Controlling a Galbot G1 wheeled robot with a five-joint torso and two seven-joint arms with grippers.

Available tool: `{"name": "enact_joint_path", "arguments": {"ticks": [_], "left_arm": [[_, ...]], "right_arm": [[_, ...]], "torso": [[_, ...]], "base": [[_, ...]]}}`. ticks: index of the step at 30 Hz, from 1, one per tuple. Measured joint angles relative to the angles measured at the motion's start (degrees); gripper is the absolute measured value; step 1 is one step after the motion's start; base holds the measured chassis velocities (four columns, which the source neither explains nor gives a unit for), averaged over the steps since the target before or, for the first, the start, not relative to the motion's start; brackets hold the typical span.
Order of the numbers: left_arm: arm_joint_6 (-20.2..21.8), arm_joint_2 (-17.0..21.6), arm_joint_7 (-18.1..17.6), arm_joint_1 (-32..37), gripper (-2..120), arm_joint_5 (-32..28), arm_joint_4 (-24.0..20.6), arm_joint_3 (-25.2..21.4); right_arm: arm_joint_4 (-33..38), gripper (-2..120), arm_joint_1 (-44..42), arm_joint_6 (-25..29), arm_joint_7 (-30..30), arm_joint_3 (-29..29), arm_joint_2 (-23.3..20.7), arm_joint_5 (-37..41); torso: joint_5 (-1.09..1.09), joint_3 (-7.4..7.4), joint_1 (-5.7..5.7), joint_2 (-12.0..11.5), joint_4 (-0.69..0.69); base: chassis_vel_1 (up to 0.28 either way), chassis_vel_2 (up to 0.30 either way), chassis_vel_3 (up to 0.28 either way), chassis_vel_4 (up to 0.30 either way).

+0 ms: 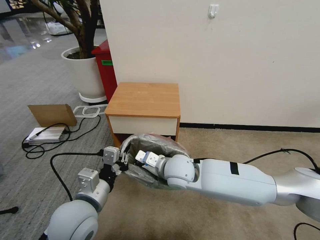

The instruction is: Pick up the garbage bag from the table and place it over the trash can.

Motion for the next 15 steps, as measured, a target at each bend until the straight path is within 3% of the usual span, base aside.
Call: {"name": "enact_joint_path", "arguments": {"ticks": [15], "left_arm": [[0.0, -0.2, 0.8, 0.7, 6, 0.3, -0.9, -0.5]], "right_arm": [[-1.5, 0, 0.4, 0.0, 1.6, -1.1, 0.3, 1.8]], "torso": [[0.0, 0.0, 0.0, 0.0, 0.0]], "base": [[0.0, 0.0, 0.0, 0.0]]}}
